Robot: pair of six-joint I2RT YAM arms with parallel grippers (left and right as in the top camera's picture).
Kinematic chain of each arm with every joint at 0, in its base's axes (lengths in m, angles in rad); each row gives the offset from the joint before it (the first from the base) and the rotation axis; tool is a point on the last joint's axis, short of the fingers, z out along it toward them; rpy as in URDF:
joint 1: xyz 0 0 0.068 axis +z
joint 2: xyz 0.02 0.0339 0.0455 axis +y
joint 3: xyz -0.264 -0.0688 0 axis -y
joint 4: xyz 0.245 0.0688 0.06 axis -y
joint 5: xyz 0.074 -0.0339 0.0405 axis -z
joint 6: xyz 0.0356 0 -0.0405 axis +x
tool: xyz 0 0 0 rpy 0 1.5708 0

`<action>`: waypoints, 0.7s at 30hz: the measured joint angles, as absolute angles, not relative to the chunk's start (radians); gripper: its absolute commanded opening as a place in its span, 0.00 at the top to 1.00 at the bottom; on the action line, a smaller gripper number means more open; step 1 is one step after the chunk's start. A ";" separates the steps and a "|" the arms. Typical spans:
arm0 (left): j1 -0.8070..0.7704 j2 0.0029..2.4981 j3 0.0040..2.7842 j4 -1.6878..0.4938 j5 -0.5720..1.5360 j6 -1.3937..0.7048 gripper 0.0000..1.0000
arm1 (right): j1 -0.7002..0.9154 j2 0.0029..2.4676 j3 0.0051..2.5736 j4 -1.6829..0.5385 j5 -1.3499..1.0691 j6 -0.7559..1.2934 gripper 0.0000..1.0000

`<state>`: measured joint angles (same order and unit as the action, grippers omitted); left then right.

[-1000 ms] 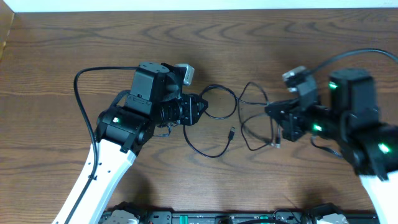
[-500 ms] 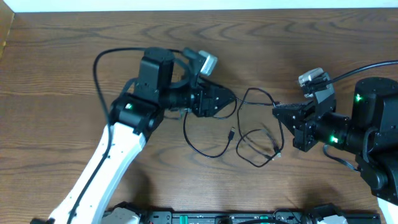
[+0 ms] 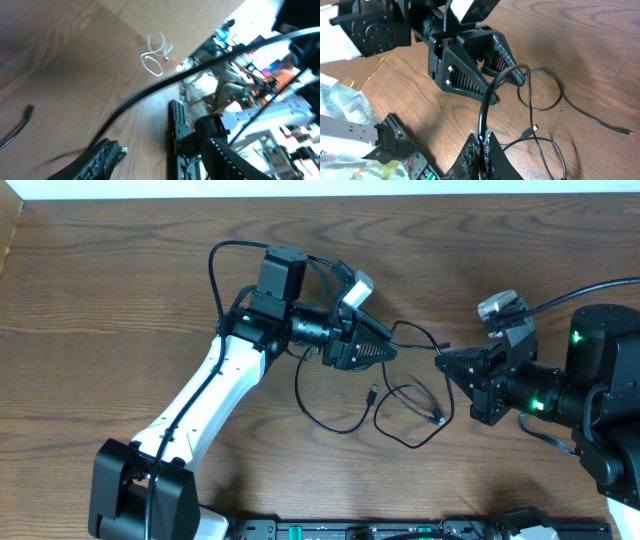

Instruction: Untangle cables

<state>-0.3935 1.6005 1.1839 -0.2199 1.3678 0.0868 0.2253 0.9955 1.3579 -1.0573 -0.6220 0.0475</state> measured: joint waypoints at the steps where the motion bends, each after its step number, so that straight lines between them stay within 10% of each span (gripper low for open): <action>1: -0.393 1.601 1.184 -0.219 1.379 0.098 0.44 | 0.226 0.995 1.358 -1.057 -0.622 0.047 0.99; 21: -0.398 1.601 1.184 -0.123 1.285 0.159 0.55 | 0.225 0.995 1.358 -1.055 -0.644 0.047 0.99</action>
